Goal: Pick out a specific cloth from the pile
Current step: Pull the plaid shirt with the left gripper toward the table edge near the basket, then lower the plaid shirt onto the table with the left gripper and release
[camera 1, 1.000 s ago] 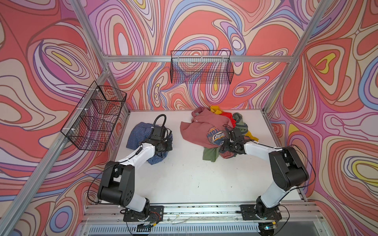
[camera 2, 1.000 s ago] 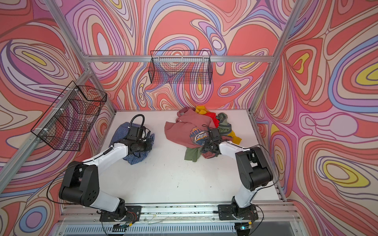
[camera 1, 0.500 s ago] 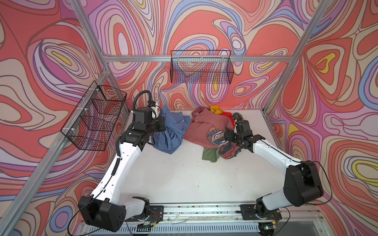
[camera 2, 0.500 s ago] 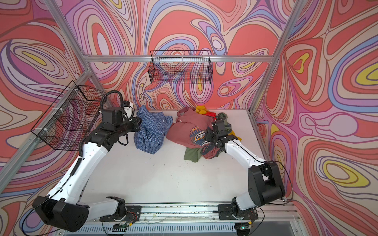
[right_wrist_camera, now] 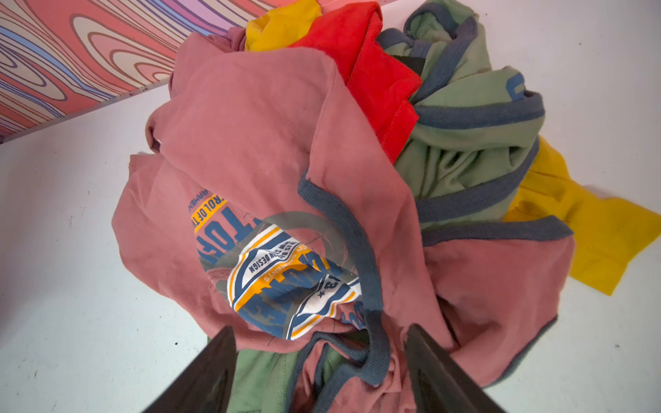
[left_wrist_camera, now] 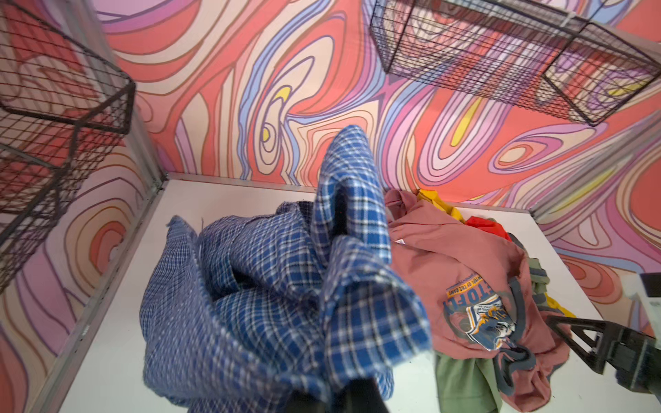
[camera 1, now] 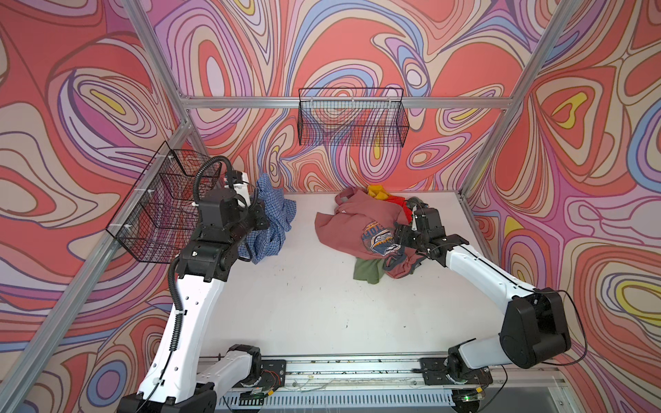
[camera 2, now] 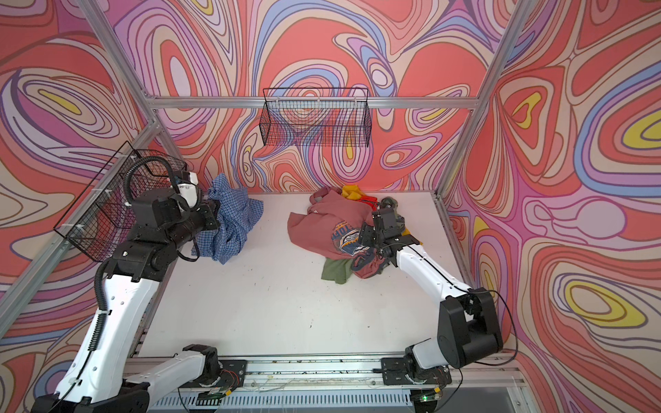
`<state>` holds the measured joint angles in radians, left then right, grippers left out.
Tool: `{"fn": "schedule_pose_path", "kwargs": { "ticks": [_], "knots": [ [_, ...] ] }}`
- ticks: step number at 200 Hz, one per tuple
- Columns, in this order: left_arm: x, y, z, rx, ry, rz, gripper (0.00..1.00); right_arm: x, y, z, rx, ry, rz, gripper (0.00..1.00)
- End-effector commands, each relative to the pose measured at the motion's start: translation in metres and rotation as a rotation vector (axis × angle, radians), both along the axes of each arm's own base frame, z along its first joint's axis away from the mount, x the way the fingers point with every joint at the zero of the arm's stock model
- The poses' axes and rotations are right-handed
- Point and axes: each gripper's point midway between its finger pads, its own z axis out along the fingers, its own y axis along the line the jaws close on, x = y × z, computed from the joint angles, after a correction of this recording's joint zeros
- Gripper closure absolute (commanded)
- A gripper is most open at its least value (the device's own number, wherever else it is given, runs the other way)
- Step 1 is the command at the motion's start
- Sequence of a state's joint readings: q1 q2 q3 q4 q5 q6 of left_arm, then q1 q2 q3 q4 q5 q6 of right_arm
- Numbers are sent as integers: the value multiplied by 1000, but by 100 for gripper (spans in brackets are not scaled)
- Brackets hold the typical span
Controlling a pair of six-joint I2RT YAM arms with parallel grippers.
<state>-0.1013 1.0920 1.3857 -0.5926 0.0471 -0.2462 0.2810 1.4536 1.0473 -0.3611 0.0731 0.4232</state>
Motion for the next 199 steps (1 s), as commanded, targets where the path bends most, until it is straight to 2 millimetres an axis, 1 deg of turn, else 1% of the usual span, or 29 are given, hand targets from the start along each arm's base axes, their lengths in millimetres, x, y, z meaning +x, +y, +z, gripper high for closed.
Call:
{"fn": "schedule_pose_path", "kwargs": {
  "ticks": [1,25,56,95,113,131,133,139,157,167,175,185,189,199],
  "knots": [
    [15,13,-21,39,24,27,100,2,-2,19,-6,-42,-1,24],
    [30,22,-50,73,73,38,100,0,-3,20,-8,-44,0,24],
    [53,22,-90,83,112,19,100,-2,-2,22,-10,-52,6,24],
    [81,11,-152,32,221,-47,100,-6,-6,26,-28,-57,2,24],
    [91,12,-182,43,286,-53,100,-9,-8,26,-36,-56,-1,24],
    [98,20,-214,69,360,-31,100,-11,-9,27,-37,-58,-3,24],
    [102,21,-214,73,345,-29,100,-12,-10,27,-39,-58,-4,24],
    [106,23,-221,80,356,-21,100,-12,-10,26,-41,-55,-3,24],
    [110,31,-244,108,409,16,100,-14,-11,26,-46,-50,-4,24],
    [107,39,-255,125,447,60,100,-16,-13,27,-52,-51,-4,24],
    [104,45,-260,133,466,96,100,-17,-14,27,-57,-50,-9,24],
    [99,49,-266,142,481,118,100,-18,-16,25,-63,-47,-13,24],
    [91,51,-271,145,509,126,100,-19,-15,25,-64,-47,-11,24],
    [82,54,-276,147,528,152,100,-19,-16,24,-65,-44,-11,24]
  ]
}}
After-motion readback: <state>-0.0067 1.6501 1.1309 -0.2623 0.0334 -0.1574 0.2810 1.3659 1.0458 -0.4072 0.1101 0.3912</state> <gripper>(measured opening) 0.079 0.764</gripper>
